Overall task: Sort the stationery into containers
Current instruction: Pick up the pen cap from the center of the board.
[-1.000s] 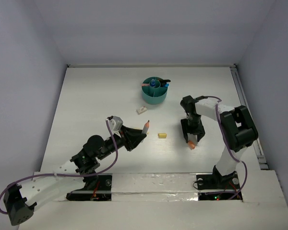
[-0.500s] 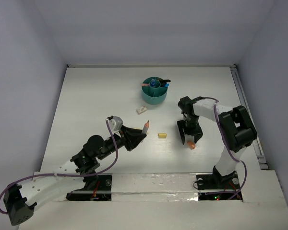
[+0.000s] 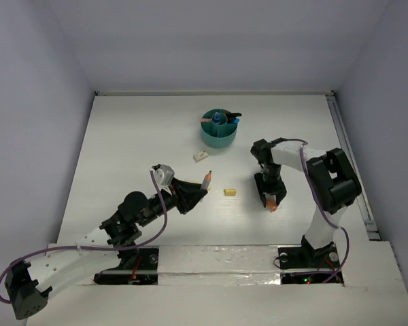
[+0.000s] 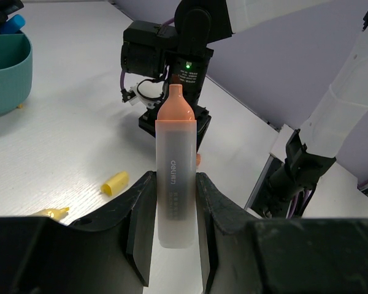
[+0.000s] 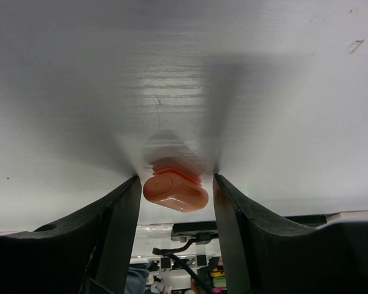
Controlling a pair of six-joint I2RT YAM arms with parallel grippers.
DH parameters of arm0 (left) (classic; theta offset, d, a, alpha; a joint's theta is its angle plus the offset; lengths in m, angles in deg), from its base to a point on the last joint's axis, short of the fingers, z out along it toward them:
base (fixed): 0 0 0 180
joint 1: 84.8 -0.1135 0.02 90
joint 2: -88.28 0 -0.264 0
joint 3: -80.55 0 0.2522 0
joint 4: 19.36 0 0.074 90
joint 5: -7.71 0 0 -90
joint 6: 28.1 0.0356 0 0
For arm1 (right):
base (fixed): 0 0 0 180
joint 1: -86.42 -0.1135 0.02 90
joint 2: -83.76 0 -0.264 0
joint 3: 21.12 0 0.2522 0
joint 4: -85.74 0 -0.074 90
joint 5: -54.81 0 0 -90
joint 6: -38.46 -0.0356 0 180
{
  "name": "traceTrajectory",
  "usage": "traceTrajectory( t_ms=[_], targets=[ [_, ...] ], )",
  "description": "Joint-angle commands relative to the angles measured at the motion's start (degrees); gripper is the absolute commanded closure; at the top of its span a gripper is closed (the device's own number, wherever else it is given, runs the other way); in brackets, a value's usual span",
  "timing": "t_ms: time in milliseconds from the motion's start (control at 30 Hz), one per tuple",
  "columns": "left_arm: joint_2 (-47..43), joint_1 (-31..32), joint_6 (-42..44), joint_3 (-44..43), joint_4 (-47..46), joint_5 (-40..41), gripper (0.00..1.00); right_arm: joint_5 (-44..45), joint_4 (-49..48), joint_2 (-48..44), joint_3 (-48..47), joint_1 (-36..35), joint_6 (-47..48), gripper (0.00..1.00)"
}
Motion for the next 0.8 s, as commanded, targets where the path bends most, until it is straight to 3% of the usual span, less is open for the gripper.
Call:
traceTrajectory(
  t_ms=[0, 167, 200, 433, 633, 767],
  targets=[
    [-0.24, -0.25, 0.69, -0.19, -1.86, 0.23, 1.0, 3.09, 1.03, 0.32, -0.54, -0.4, -0.68, 0.45],
    [0.02, -0.25, 0.78, -0.1, -1.86, 0.23, 1.0, 4.32, -0.02, 1.9, -1.77, -0.4, -0.5, 0.51],
    [0.11, -0.25, 0.78, -0.1, -1.86, 0.23, 1.0, 4.15, -0.2, 2.16, -1.95, -0.4, -0.42, 0.59],
    [1.34, -0.25, 0.78, -0.19, -2.65, -0.21, 1.0, 4.15, -1.69, 1.03, -2.56, -0.4, 0.2, 0.77],
    [3.53, -0.25, 0.6, 0.16, -5.01, -1.96, 1.0, -0.5, -3.88, -7.92, -5.63, -1.01, -1.38, 0.82],
    [6.95, -0.25, 0.42, -0.19, -7.13, -3.46, 1.0, -9.11, -13.16, -18.11, -8.62, -1.63, -3.48, 0.81]
  ],
)
